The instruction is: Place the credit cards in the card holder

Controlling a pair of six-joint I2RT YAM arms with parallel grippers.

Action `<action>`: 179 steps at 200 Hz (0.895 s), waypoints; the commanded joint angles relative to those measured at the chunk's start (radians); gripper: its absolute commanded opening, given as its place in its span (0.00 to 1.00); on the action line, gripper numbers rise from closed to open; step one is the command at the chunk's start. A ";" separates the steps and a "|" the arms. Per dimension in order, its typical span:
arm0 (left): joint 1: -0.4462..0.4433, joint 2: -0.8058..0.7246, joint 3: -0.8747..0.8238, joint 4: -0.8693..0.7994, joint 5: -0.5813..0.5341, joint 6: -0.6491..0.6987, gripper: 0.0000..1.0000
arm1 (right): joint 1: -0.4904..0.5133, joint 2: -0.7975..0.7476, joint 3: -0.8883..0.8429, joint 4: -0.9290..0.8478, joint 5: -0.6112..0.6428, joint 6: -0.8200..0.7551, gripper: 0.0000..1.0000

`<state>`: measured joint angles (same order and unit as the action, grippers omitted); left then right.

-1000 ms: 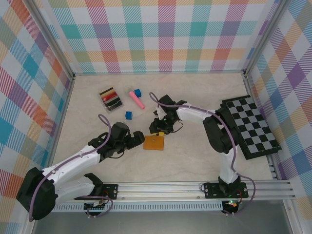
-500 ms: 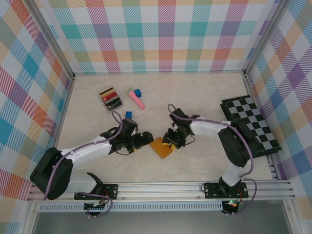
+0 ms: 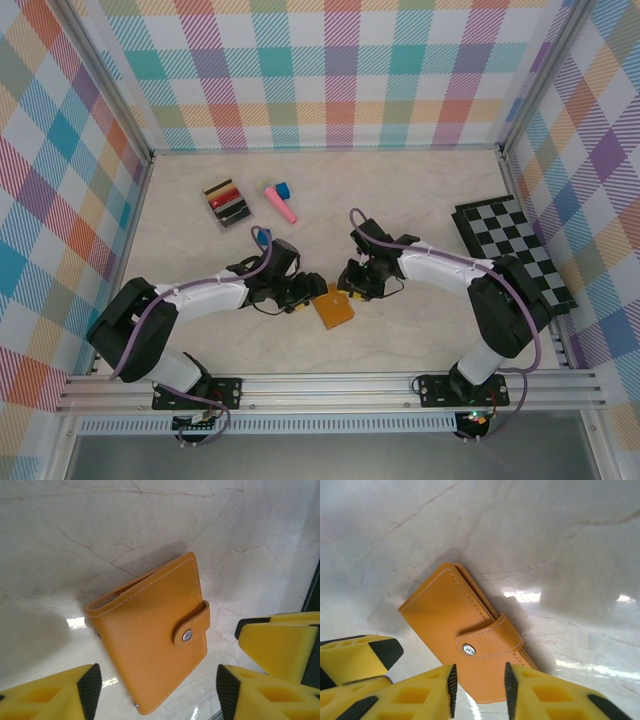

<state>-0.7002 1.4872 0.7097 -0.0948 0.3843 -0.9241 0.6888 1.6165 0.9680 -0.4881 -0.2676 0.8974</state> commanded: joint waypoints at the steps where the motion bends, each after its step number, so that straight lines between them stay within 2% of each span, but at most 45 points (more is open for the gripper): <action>1: -0.010 0.028 0.014 0.017 0.011 -0.042 0.61 | 0.002 0.002 0.006 -0.045 -0.005 -0.088 0.28; 66: -0.011 0.060 -0.018 0.085 0.007 -0.082 0.57 | 0.001 0.045 -0.051 0.035 -0.112 -0.124 0.22; 104: -0.012 0.102 -0.020 0.115 -0.005 -0.107 0.53 | 0.002 0.068 -0.068 0.027 -0.101 -0.127 0.21; 136: -0.011 0.108 -0.020 0.082 -0.041 -0.119 0.63 | 0.002 0.087 -0.087 0.030 -0.089 -0.102 0.19; 154: -0.012 0.093 -0.034 0.075 -0.061 -0.119 0.64 | 0.001 0.096 -0.087 0.011 -0.071 -0.091 0.17; 179: -0.010 0.119 -0.035 0.127 -0.045 -0.127 0.52 | 0.002 0.101 -0.098 0.020 -0.071 -0.075 0.17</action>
<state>-0.7055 1.5894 0.7006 0.0124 0.3653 -1.0416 0.6884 1.6901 0.8970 -0.4557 -0.3500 0.8013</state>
